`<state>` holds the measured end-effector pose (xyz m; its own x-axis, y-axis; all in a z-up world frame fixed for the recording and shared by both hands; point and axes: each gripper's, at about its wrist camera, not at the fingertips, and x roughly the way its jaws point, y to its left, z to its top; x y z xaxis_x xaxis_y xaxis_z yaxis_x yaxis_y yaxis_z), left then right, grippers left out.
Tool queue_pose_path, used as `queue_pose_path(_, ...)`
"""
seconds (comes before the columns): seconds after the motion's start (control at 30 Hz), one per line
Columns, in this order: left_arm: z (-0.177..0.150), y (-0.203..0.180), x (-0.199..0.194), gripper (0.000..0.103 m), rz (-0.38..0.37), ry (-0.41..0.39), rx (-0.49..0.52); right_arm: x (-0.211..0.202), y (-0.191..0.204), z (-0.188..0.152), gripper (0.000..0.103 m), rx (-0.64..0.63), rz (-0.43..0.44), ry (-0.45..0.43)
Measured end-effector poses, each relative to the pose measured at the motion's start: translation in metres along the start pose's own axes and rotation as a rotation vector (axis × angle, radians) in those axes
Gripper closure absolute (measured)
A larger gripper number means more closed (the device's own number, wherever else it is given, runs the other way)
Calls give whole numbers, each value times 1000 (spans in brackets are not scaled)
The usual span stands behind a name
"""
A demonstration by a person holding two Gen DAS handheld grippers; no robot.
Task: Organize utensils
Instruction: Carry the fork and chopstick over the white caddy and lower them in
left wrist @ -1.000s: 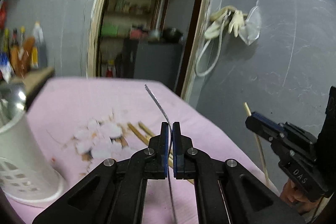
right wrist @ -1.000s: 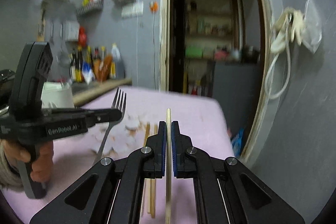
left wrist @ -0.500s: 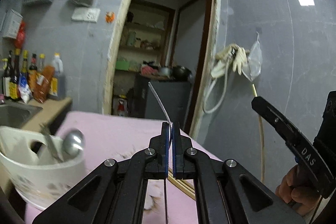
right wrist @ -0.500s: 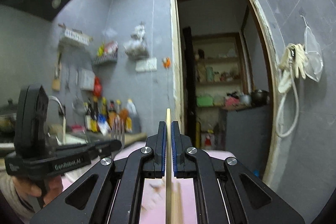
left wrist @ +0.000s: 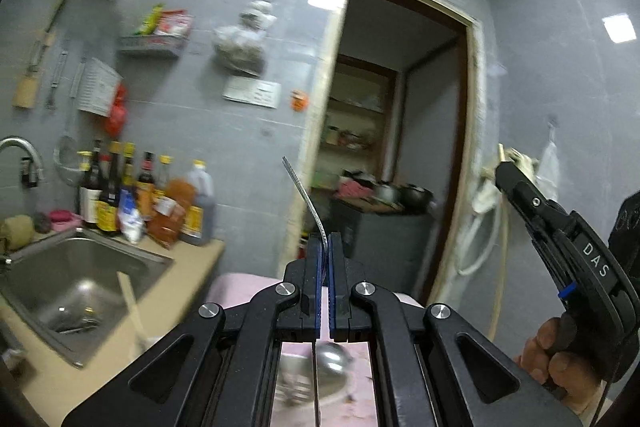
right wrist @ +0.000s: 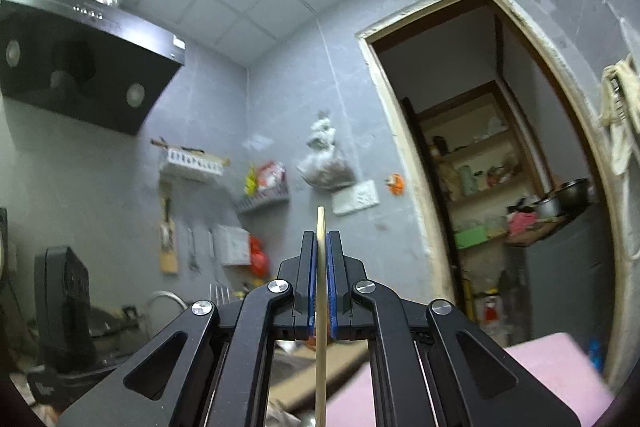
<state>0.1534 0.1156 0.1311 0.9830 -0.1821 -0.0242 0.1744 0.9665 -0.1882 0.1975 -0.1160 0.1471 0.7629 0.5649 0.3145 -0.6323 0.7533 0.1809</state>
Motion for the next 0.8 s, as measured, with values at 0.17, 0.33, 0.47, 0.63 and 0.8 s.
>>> queue_pose_path(0.17,14,46,-6,102,101,-42,-42,37,21,-7,101,51,29,-23)
queue_pose_path(0.33,13,85,2,102,206,-68,-105,60,25,-23,101,89,-12,-22)
queue_pose_path(0.47,3,103,10,102,268,-84,-153,69,29,-40,101,60,-96,-34)
queue_pose_path(0.63,-12,107,14,102,330,-105,-164,72,26,-57,101,44,-163,-34)
queue_pose_path(0.8,-23,104,17,102,365,-119,-171,78,20,-68,101,49,-203,-17)
